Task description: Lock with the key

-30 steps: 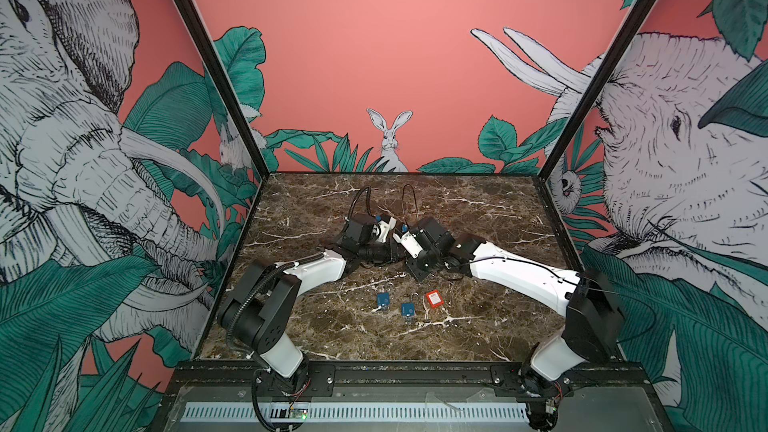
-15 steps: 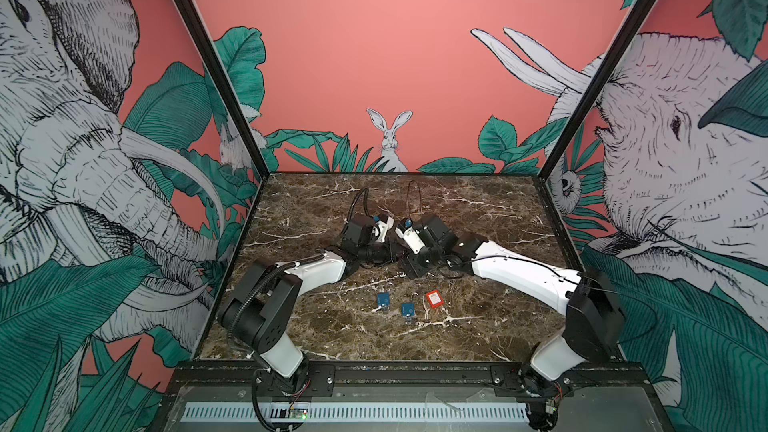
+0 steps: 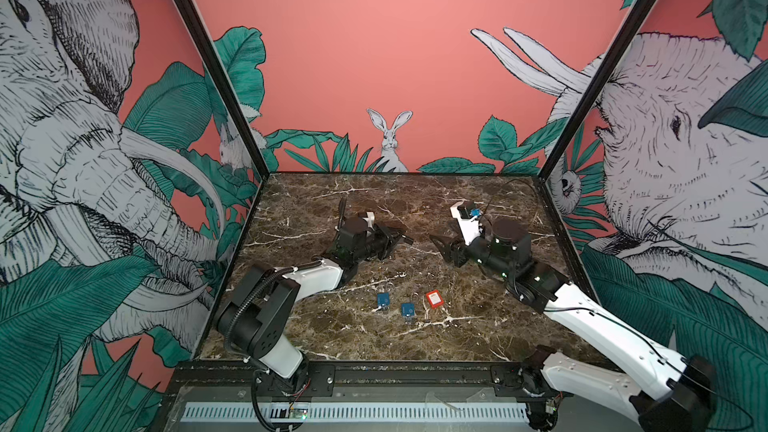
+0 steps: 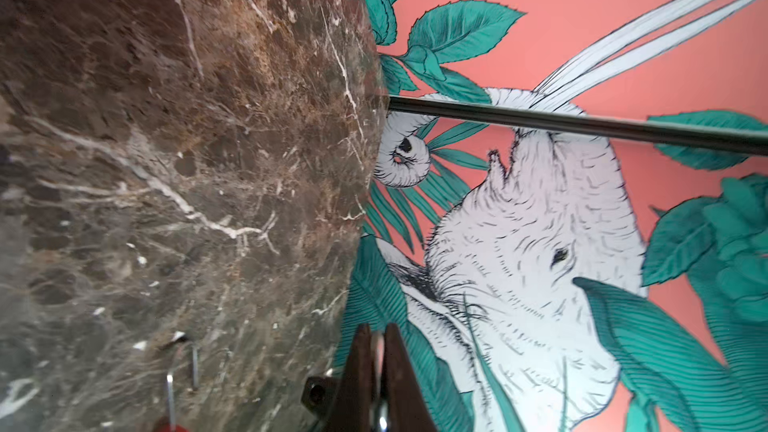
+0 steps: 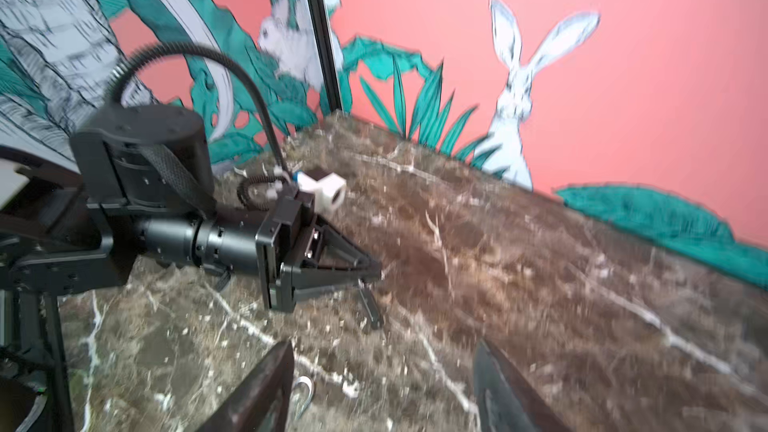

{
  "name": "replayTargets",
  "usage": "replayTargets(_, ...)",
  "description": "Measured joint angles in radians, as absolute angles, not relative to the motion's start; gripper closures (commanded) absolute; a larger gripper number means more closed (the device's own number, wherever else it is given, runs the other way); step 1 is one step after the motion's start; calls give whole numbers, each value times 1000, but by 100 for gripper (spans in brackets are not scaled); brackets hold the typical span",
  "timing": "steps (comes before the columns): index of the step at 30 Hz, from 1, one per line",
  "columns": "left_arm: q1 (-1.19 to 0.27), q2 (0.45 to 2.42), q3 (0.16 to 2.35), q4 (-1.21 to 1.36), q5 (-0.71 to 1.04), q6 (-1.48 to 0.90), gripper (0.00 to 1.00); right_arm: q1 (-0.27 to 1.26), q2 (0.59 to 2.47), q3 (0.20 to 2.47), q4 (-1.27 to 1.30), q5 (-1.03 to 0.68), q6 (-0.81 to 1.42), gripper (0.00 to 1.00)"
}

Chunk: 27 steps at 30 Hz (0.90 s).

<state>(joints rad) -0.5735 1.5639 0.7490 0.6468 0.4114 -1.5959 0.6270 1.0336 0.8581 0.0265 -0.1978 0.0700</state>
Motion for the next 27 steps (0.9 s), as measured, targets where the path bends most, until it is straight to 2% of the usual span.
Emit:
replayTargets(6, -574, 1479, 805, 542, 427, -1672, 100, 566, 1139, 867, 92, -317, 57, 56)
replayTargets(17, -575, 1419, 805, 475, 429, -1691, 100, 562, 1283, 867, 221, -508, 136, 59)
replayTargets(27, -575, 1432, 804, 507, 438, -1709, 100, 562, 1318, 879, 241, -558, 158, 63)
